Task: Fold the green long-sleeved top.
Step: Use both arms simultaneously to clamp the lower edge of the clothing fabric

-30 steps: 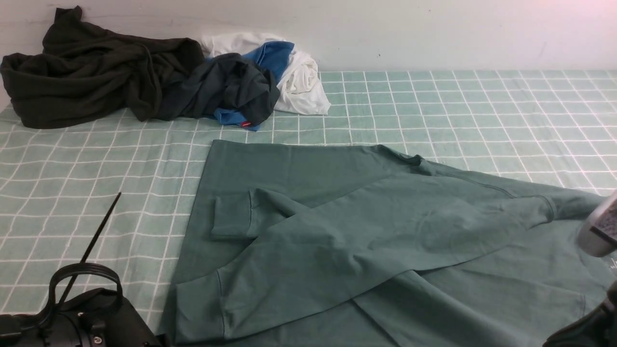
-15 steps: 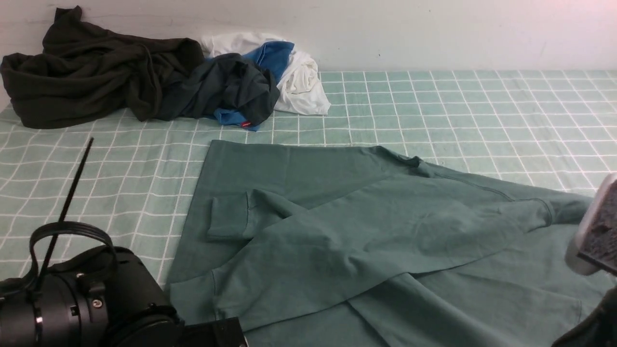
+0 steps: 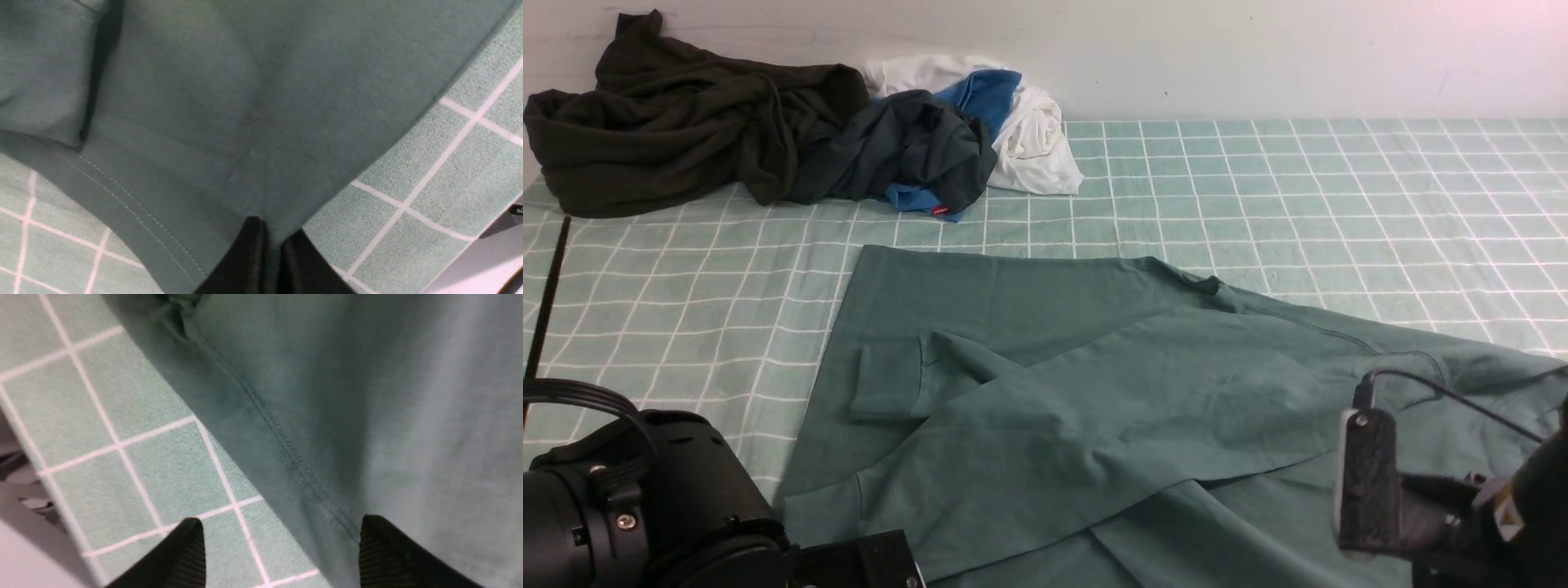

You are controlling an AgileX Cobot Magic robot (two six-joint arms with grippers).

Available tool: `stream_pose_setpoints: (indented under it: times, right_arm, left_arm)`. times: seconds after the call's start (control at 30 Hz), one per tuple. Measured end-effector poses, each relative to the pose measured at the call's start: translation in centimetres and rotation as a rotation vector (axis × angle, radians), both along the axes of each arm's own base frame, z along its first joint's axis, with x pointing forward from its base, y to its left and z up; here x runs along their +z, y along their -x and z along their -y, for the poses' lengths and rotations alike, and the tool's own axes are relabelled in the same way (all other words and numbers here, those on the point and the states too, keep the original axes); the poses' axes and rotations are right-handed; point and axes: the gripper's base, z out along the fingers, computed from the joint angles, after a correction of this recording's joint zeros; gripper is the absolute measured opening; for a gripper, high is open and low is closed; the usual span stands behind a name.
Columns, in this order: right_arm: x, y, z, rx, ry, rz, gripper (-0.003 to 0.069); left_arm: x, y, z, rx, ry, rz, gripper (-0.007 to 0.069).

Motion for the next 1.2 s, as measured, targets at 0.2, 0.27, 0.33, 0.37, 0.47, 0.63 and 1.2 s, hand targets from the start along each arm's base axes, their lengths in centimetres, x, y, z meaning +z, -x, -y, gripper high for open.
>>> stream_pose_setpoints:
  times: [0.2, 0.27, 0.33, 0.37, 0.47, 0.63, 1.2]
  right_arm:
    - [-2.6, 0.0, 1.0, 0.077, 0.075, 0.08, 0.0449]
    - [-3.3, 0.3, 1.4, 0.103, 0.097, 0.094, 0.0444]
    - [-3.8, 0.6, 1.7, 0.122, 0.11, 0.104, 0.0443]
    - [-4.1, 0.7, 1.8, 0.132, 0.114, 0.113, 0.0443]
    - [-4.6, 0.8, 2.0, 0.148, 0.113, 0.142, 0.044]
    - [-4.6, 0.4, 1.8, 0.126, 0.086, 0.196, 0.0351]
    - [1.6, -3.1, 1.3, 0.065, 0.131, 0.227, 0.0014]
  left_arm:
    - [0.0, 0.0, 0.0, 0.0, 0.004, 0.003, 0.0006]
    - [0.0, 0.0, 0.0, -0.001, 0.006, 0.005, 0.0006]
    - [0.0, 0.0, 0.0, -0.001, 0.007, 0.006, 0.0006]
    - [0.0, 0.0, 0.0, -0.001, 0.007, 0.006, 0.0006]
    - [0.0, 0.0, 0.1, -0.001, 0.007, 0.006, 0.0006]
    - [0.0, -0.1, 0.1, -0.001, 0.009, 0.008, 0.0006]
    - [2.0, -0.7, 0.3, 0.071, 0.052, 0.057, 0.0006]
